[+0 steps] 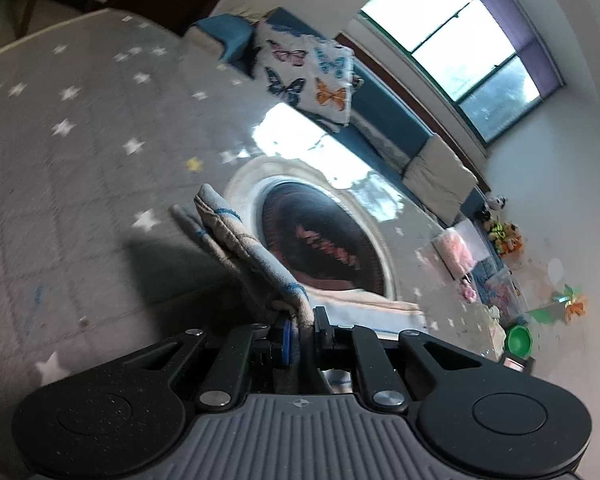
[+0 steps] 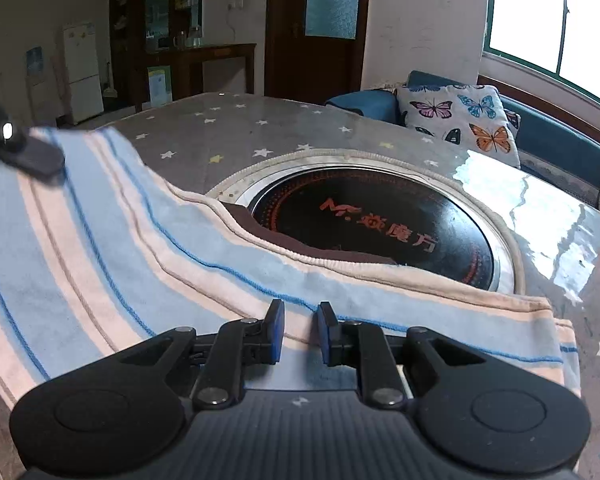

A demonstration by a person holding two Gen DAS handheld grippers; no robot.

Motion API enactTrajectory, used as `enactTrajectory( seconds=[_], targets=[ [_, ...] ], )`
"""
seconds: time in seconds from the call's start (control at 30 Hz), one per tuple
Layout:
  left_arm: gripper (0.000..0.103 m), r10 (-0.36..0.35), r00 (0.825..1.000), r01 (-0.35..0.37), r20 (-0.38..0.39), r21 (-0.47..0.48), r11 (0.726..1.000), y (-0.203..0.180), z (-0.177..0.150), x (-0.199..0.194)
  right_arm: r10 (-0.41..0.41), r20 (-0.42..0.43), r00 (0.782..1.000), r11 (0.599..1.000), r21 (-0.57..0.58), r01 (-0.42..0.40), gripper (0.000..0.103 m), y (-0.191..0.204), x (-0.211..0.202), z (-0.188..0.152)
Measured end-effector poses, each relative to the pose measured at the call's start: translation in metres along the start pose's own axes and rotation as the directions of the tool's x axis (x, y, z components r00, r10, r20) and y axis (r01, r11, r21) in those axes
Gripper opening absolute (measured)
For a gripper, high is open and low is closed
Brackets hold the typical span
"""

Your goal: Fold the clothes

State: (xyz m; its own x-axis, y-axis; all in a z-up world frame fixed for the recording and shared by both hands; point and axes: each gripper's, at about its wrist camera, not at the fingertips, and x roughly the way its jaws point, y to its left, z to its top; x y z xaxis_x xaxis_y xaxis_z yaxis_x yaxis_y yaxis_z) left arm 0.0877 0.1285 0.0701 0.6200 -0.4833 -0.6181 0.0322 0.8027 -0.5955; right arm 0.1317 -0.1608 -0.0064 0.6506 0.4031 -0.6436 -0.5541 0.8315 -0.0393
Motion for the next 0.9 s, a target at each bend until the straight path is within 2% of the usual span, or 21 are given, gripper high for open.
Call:
enactTrajectory(
  seconds=[0.17,0.23,0.33,0.43,0.6,0.7,0.9],
  targets=[
    [0.011,-0.004,1.000,0.005,-0.010,0.078,0.997,-0.042,0.006,0.011,0.026,0.025,0.999,0.998,0.050,-0.027,0.018,-0.010,-0.014,-0.002],
    [0.011,-0.006,1.000,0.008,-0.019,0.107,0.994,-0.061,0.007,0.019,0.062,0.032,0.998,0.997,0.041,-0.063,0.024,-0.012,-0.029,-0.007],
    [0.010,-0.015,0.999,0.020,-0.036,0.141,0.990,-0.089,0.005,0.034,0.063,0.047,0.997,0.998,0.030,-0.064,0.027,-0.016,-0.048,-0.016],
    [0.010,-0.030,0.998,0.041,-0.059,0.188,0.981,-0.120,0.003,0.051,0.030,0.074,0.997,0.996,0.078,-0.036,0.027,-0.035,-0.072,-0.028],
    [0.010,-0.028,0.993,0.056,-0.116,0.250,0.967,-0.166,-0.007,0.094,-0.068,0.108,0.992,0.982,0.185,0.047,0.031,-0.078,-0.107,-0.049],
    [0.010,-0.018,0.987,0.062,-0.159,0.278,0.959,-0.186,-0.021,0.123,-0.115,0.084,0.990,0.965,0.247,0.091,0.031,-0.102,-0.118,-0.064],
    [0.010,0.033,0.968,0.050,-0.250,0.320,0.946,-0.207,-0.053,0.173,-0.119,0.036,0.992,0.939,0.330,0.101,0.031,-0.126,-0.121,-0.093]
  ],
)
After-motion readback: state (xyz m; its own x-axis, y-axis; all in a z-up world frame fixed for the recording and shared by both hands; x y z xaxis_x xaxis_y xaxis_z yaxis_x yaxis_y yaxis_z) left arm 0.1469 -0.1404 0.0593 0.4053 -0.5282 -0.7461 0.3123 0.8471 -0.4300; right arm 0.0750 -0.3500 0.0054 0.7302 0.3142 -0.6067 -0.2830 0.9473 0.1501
